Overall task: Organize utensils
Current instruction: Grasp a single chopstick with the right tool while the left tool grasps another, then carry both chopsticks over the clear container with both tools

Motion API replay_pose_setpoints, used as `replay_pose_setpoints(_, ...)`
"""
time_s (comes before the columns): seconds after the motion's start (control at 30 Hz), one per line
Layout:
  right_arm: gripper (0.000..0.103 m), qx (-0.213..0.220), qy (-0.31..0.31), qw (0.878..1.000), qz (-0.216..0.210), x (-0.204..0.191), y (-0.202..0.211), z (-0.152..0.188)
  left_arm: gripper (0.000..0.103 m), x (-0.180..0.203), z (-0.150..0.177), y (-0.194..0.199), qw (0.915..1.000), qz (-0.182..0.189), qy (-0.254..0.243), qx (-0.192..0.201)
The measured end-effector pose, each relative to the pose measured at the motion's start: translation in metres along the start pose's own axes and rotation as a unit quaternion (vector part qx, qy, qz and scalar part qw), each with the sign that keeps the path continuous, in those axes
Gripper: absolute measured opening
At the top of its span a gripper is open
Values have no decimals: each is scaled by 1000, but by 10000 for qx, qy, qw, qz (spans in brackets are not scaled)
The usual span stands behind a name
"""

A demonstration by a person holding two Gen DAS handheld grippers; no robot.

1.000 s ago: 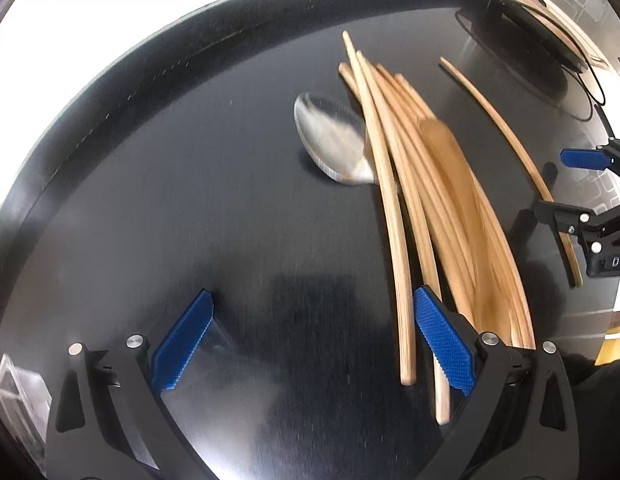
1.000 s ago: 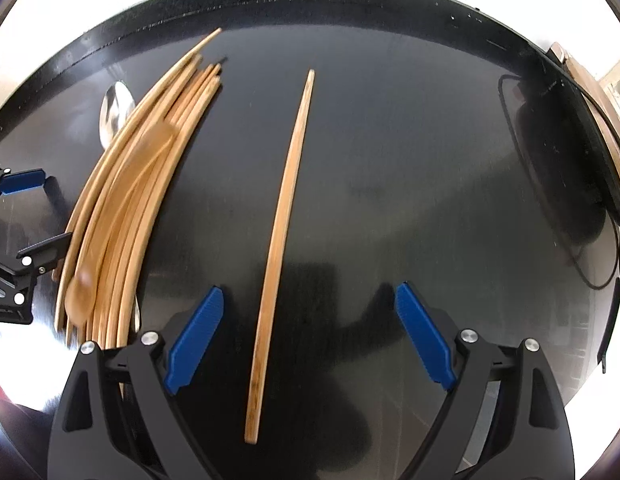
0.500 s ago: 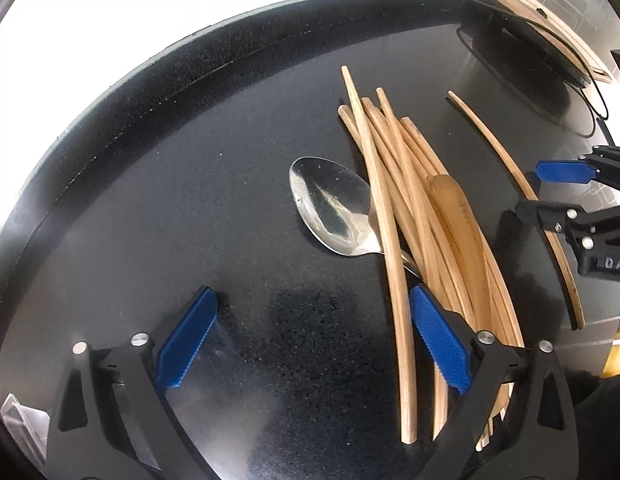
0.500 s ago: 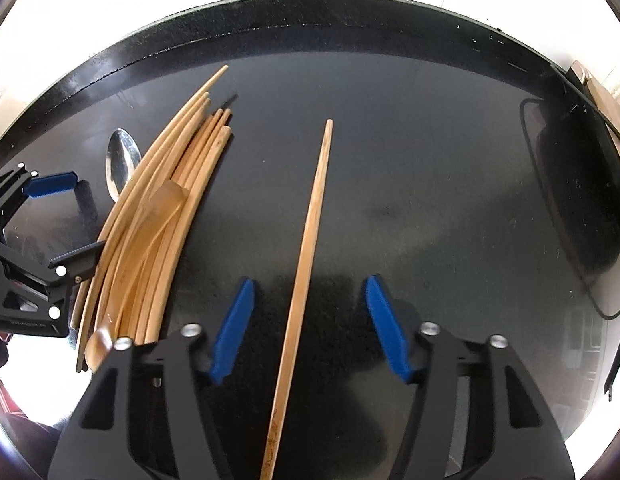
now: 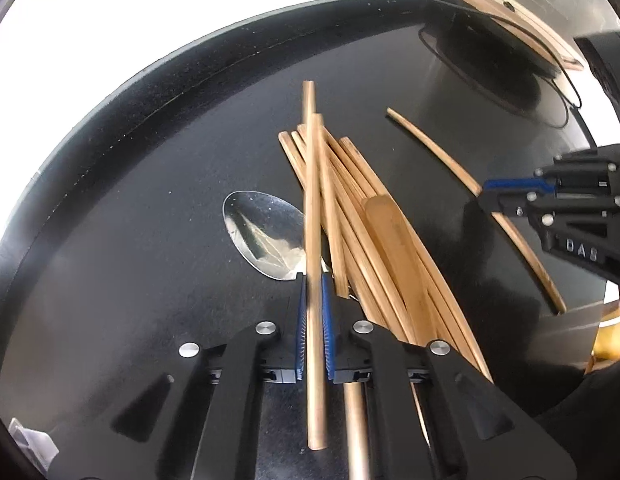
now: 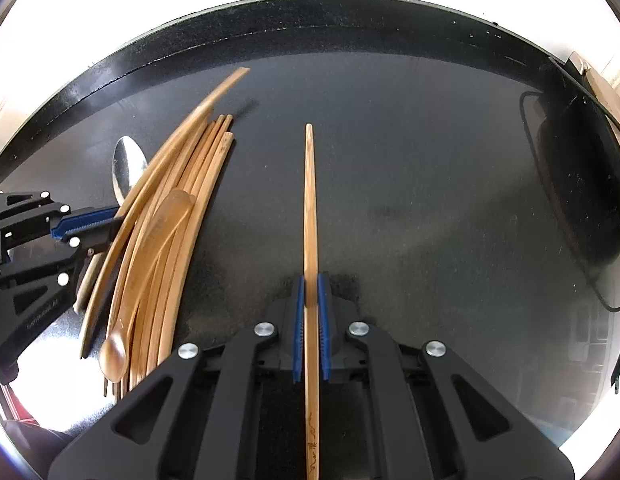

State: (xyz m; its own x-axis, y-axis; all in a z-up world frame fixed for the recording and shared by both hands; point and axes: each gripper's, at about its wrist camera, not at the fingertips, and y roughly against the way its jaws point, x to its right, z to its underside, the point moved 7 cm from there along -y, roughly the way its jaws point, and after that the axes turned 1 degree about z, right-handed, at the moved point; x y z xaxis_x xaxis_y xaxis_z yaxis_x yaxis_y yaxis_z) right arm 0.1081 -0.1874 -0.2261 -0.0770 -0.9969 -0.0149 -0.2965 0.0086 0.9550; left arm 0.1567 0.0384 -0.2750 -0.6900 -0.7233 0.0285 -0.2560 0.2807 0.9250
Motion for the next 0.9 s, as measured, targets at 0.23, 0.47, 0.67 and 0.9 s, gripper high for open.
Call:
replay_pose_setpoints(0.23, 7, 196, -31, 9998, 17, 8, 15, -1, 6, -5, 1, 18, 9997, -12, 192, 179)
replay_pose_setpoints(0.47, 7, 488, 146, 9987, -59, -3, 44, -2, 6, -19, 9, 48, 9976, -201, 561, 344)
replay_pose_setpoints(0.67, 7, 590, 489, 9968, -246, -39, 65, 3, 6, -44, 34, 90, 9919, -418, 1104, 473)
replay_pose_setpoints(0.9, 7, 686, 1145, 9891, -629, -115, 83, -2, 6, -85, 90, 139, 9784, -811, 1816, 565)
